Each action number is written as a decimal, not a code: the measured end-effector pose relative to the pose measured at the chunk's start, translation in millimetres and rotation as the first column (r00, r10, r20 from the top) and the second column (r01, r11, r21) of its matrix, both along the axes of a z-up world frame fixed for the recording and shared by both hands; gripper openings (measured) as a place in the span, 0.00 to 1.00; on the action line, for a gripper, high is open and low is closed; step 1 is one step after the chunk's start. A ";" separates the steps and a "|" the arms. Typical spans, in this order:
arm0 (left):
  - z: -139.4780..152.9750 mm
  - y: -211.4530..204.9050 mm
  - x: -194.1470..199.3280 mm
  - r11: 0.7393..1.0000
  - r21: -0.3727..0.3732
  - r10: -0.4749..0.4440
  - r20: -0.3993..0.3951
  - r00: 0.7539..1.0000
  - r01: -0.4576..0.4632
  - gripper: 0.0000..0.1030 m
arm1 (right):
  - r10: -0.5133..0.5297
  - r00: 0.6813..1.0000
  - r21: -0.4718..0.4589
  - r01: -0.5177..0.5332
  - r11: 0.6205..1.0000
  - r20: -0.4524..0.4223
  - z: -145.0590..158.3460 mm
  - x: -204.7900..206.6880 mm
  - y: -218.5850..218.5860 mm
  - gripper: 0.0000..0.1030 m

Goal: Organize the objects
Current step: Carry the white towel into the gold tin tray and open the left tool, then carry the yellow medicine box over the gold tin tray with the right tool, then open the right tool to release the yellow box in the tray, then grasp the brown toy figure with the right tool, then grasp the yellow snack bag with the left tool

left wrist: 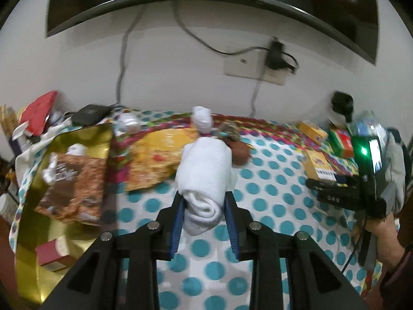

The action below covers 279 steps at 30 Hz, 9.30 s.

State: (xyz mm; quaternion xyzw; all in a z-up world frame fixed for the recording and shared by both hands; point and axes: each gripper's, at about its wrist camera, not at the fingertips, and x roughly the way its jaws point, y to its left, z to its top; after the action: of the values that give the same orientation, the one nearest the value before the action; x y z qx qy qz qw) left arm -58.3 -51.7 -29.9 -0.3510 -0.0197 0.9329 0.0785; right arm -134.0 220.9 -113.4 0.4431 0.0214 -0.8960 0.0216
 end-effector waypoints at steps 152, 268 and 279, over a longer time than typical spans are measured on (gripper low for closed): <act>-3.5 -223.9 193.3 0.831 -0.024 0.556 0.029 0.831 -0.555 0.53 | 0.610 0.790 -0.005 -0.611 0.791 -0.054 63.9 90.2 -369.8 0.55; -71.9 78.2 -110.9 0.807 -0.586 0.081 -0.026 0.996 -0.081 0.32 | 0.247 0.969 -0.128 -0.247 0.960 -0.021 -3.3 21.4 -72.7 0.42; -31.6 73.2 -72.4 0.920 -0.390 0.039 -0.011 0.999 -0.040 0.31 | 0.248 0.969 -0.089 -0.249 0.964 -0.017 -2.0 22.0 -78.7 0.42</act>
State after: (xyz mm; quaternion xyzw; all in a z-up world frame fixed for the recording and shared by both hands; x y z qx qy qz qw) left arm -130.7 21.5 -61.5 -0.3576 0.1593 0.9201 -0.0115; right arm -112.0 142.2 -115.5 0.4331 0.0361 -0.8874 0.1537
